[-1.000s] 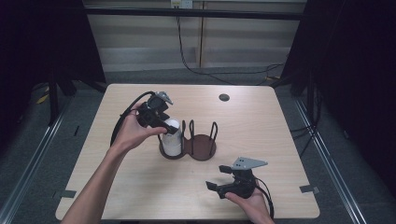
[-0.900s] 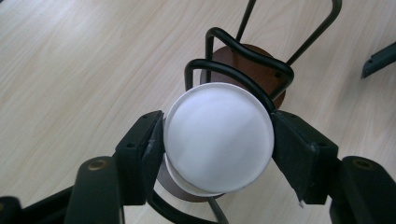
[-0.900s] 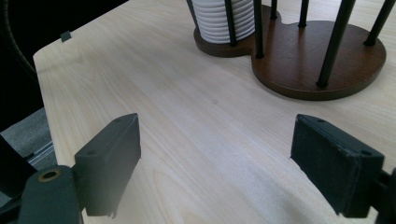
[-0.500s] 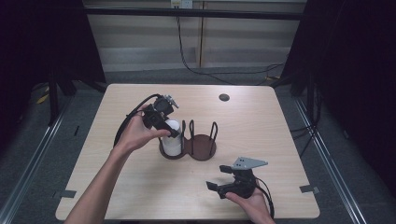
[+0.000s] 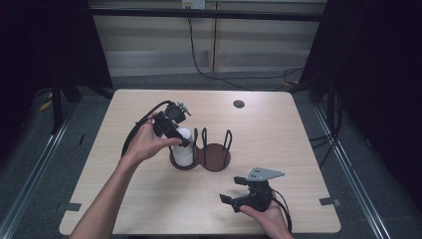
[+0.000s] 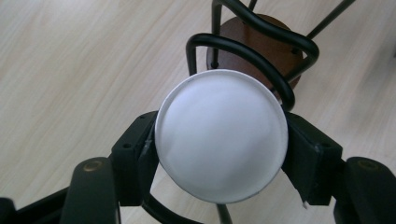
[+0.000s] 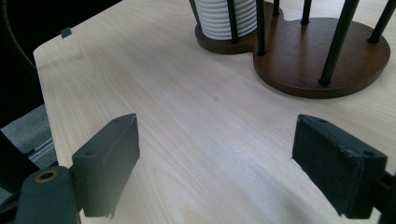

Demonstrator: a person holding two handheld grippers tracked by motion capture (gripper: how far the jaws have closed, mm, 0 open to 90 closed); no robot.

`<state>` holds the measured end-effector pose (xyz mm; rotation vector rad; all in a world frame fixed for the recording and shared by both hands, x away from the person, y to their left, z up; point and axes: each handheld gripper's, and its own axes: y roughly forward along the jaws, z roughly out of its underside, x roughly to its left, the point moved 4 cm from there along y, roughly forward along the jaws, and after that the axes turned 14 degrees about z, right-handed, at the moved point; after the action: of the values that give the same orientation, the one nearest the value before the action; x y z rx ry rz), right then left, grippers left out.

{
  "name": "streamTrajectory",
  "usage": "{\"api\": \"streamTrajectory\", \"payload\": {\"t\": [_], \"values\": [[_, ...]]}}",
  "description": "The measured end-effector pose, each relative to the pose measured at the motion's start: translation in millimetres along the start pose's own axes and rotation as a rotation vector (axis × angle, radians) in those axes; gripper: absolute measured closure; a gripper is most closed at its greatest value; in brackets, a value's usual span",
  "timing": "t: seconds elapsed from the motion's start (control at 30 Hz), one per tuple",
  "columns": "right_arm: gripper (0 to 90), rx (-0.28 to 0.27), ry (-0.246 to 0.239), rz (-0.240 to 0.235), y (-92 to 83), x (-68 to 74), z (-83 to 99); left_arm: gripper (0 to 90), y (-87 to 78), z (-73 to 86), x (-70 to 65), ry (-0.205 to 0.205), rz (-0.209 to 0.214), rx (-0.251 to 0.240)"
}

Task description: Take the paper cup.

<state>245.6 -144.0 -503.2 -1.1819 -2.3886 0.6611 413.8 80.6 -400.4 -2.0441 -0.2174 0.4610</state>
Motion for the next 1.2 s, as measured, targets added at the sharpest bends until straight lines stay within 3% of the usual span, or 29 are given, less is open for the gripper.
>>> {"api": "streamTrajectory", "payload": {"t": [0.23,0.4,0.7,1.0,1.2], "values": [[14.4,0.011,-0.010,-0.004,1.4,1.7,0.9,34.7,-2.6,0.7,-0.5,0.012,0.003,0.012],[14.4,0.012,-0.012,-0.005,2.1,2.1,1.1,35.2,-6.1,0.6,0.4,-0.003,0.013,0.006],[14.4,0.015,-0.007,-0.003,2.2,2.0,1.3,35.3,-11.7,-1.2,-1.5,-0.022,0.022,-0.032],[14.1,0.014,-0.005,-0.001,2.4,1.9,1.3,36.2,-20.1,-1.7,-5.4,0.006,-0.003,-0.036],[14.0,0.016,-0.006,0.001,2.9,2.1,1.3,36.6,-25.1,-2.5,-7.0,0.003,0.006,-0.047]]}}
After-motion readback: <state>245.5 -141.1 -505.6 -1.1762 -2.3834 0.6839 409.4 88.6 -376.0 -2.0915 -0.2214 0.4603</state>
